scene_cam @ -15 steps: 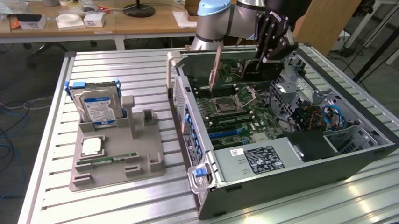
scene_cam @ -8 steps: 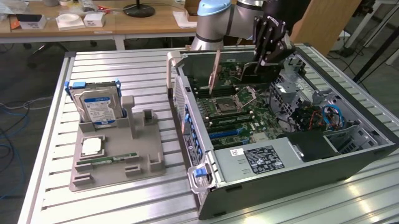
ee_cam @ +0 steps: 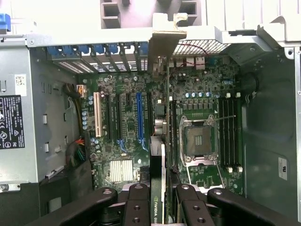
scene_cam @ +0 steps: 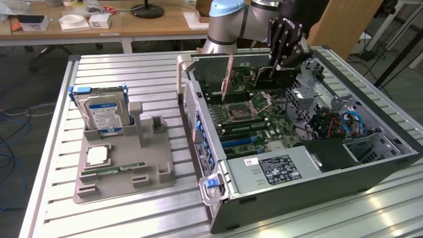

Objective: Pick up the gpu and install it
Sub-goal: 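Insert the gpu into the slot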

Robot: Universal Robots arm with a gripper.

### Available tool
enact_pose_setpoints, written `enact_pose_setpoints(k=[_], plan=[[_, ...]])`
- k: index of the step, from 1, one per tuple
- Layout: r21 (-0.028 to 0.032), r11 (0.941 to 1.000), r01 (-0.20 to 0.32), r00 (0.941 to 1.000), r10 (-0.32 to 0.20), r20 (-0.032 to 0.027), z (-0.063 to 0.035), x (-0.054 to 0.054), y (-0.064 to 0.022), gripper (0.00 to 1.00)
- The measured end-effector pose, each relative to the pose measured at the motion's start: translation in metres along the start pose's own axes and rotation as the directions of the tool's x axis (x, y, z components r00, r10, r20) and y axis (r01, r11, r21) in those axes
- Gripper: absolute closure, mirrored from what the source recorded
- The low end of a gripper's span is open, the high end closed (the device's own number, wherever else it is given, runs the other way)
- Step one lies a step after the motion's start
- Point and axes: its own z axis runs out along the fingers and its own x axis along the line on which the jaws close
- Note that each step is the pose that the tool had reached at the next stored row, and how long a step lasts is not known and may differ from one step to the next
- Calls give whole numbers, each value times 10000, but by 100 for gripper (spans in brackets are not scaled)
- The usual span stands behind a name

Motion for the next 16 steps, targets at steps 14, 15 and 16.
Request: enact_pose_setpoints(k=[14,15,16], plan=[[0,10000,0,10000,0,1,105,2,-4,74],[0,10000,0,10000,0,0,114,2,-4,74],[0,10000,0,10000,0,0,124,2,-5,74]])
